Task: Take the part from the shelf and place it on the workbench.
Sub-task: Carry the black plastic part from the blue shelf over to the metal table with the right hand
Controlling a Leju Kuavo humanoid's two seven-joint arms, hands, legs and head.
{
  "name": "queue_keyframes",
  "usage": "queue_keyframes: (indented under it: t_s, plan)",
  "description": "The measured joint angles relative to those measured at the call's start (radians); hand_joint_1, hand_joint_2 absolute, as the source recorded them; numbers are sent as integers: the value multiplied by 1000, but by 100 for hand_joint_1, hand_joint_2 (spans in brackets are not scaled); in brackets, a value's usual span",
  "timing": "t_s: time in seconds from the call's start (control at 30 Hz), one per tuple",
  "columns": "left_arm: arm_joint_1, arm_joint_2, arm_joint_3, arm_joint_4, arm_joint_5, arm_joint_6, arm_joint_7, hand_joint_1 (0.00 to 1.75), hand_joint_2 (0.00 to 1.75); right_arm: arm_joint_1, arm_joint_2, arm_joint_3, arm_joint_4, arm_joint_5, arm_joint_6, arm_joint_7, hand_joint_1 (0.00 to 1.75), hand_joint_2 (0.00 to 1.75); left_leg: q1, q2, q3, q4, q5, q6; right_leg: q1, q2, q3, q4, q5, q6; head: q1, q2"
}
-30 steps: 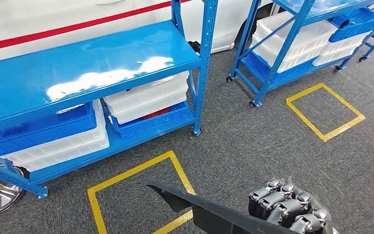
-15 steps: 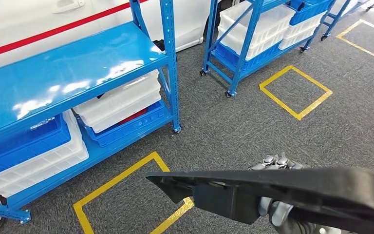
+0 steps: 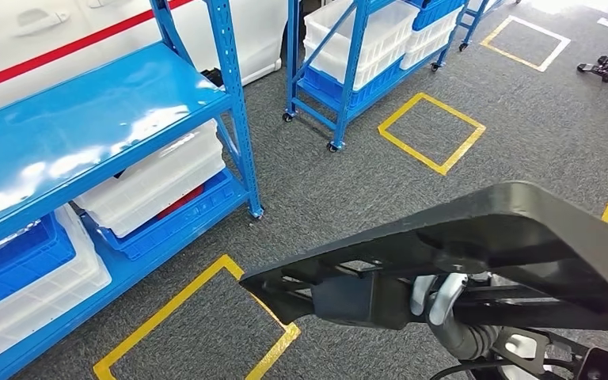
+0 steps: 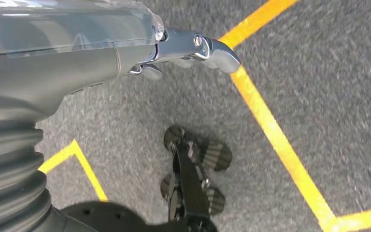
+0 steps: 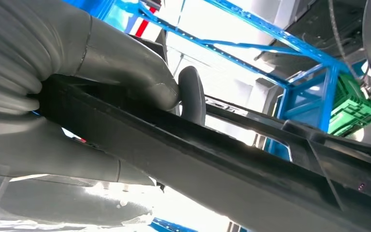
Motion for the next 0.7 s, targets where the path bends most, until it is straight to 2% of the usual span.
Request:
queue_keyframes:
  t_s: [0.07,0.1,0.13,0.17,0.2,0.23,0.27,0.3,0.33,0.37,0.4,0.47,0.5,0.53,0.6,0.63,0.67,0.7]
  plan:
    - [2,-1,1,0,0,2,0,0,175,-7,-2,-1,5,-3,3,0,166,175,-2,25,0,-3,1,10,2,-55,-51,105,-54,6,4,0]
    - [4,-1,1,0,0,3,1,0,175,-10,-2,-1,8,-5,4,1,166,175,-4,37,0,-3,0,12,1,-68,-84,171,-83,8,4,0]
    - [5,-1,2,0,1,5,2,0,175,-11,-3,-1,11,-8,5,6,166,175,-6,50,0,-3,-1,13,1,-73,-111,224,-99,9,4,0]
    - [5,-1,2,0,1,10,4,0,175,-11,-4,-1,14,-13,6,14,166,175,-8,62,0,-3,-2,14,1,-75,-122,244,-98,8,4,0]
    - [4,-2,3,0,2,15,9,0,175,-13,-6,-1,16,-21,7,23,166,175,-10,73,1,-3,-3,14,2,-77,-113,226,-78,5,4,0]
    - [4,-3,4,0,1,21,14,0,175,-16,-9,-1,19,-31,7,33,166,175,-12,84,3,-3,-5,14,4,-82,-84,172,-45,0,4,0]
    - [4,-5,4,0,0,25,19,0,175,-19,-12,-1,20,-40,8,40,166,175,-13,94,6,-3,-7,14,8,-99,-46,99,-15,-7,4,0]
    - [4,-8,4,0,-1,29,24,0,175,-23,-16,-2,21,-51,8,45,166,175,-15,103,9,-4,-9,12,16,-128,-13,36,4,-17,4,0]
    - [4,-12,5,0,-2,32,27,0,175,-26,-21,-3,22,-60,10,49,166,175,-17,111,11,-5,-10,10,24,-152,10,-10,14,-26,4,0]
    - [4,-15,5,0,-2,35,30,0,175,-28,-25,-5,22,-67,11,50,166,175,-18,120,13,-6,-12,6,31,-167,19,-31,14,-32,5,0]
    - [5,-18,6,0,-2,38,33,0,175,-29,-31,-8,22,-73,14,50,166,175,-18,129,16,-8,-13,2,36,-169,20,-34,13,-37,6,0]
    - [6,-23,8,0,-4,43,36,0,175,-26,-39,-15,22,-81,22,49,166,175,-18,144,23,-11,-18,-9,33,-142,22,-46,19,-42,7,0]
    - [6,-25,8,0,-5,45,35,0,175,-24,-42,-19,22,-83,26,47,166,175,-18,132,22,-3,-27,-13,28,-130,26,-53,23,-46,7,0]
    - [5,-28,8,0,-6,47,34,0,175,-23,-45,-22,21,-85,31,46,166,175,-17,109,12,24,-46,-17,24,-118,31,-61,27,-51,6,0]
    - [6,-30,9,0,-9,50,31,0,175,-20,-46,-26,21,-86,40,39,166,175,-15,54,-39,134,-102,-21,21,-95,34,-66,31,-57,5,0]
    - [8,-30,9,0,-10,50,30,0,175,-18,-47,-26,21,-86,42,35,166,175,-14,41,-72,200,-128,-23,21,-81,33,-65,31,-60,4,0]
    - [10,-30,9,0,-10,51,29,0,175,-15,-47,-26,21,-85,44,31,166,175,-13,37,-97,245,-137,-24,21,-66,33,-64,31,-60,4,0]
    - [12,-29,9,0,-10,52,28,0,175,-12,-46,-26,21,-84,44,27,166,175,-13,35,-107,256,-125,-26,21,-51,33,-61,30,-60,4,0]
